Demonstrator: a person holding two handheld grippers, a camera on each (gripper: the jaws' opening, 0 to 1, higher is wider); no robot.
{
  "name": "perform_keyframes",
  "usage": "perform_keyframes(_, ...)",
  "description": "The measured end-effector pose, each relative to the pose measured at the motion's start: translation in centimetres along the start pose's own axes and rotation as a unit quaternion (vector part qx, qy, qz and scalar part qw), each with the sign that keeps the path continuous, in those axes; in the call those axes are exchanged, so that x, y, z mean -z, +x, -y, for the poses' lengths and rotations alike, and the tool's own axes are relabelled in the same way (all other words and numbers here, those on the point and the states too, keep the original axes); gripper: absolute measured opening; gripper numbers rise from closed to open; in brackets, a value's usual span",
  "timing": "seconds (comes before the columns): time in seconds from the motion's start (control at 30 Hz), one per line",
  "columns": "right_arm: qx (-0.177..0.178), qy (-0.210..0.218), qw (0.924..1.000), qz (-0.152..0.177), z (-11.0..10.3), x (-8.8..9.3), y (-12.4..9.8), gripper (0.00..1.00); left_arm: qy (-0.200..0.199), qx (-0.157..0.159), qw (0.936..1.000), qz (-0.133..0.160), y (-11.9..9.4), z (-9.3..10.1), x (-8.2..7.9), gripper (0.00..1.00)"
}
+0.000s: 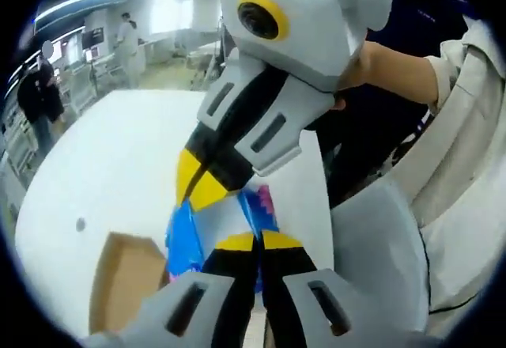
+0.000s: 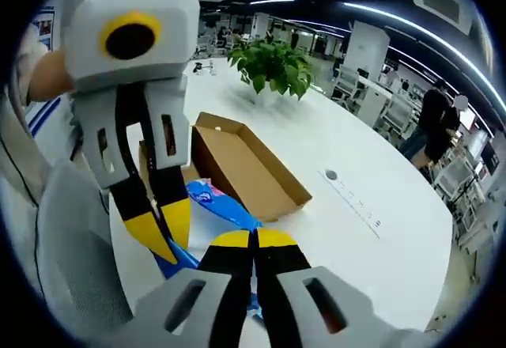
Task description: Operate the shoe box by opening the lid, removing the specified soft item, and placing it in the target area until the item is outside and the box remains undamaged.
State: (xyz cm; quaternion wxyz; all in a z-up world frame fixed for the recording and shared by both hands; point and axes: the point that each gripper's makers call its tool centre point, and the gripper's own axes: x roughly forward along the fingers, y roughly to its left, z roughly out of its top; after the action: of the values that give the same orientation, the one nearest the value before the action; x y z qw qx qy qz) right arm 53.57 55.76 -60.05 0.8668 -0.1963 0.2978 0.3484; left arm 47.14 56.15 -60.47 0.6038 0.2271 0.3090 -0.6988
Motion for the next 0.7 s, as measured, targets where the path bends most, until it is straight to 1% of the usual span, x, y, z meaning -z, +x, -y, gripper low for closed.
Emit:
perform_keyframes(0.17, 0.009, 0.017, 0.9998, -0.009, 1.6, 2.5, -1.6, 0.00, 0.008, 0.013, 0.9999, 0.004, 2.1, 0.1, -1.5, 0.00)
perform_keyframes(0.4, 0.020, 0.032, 0.9991, -0.019, 3.7, 4.8, -2.8, 0.00, 0.010, 0.026, 0.9996, 0.009, 5.0, -0.1, -3.6, 0.00)
perform_keyframes(0.53, 0.020, 0.037, 0.9989, -0.022, 4.9, 5.8, -3.5, 0.00, 0.015, 0.031, 0.9994, 0.002, 6.4, -0.2, -4.5, 0.00)
perform_keyframes(0.7, 0.016, 0.042, 0.9987, -0.026, 6.7, 7.5, -4.2, 0.00, 0.008, 0.039, 0.9992, 0.008, 8.5, -0.7, -6.0, 0.00)
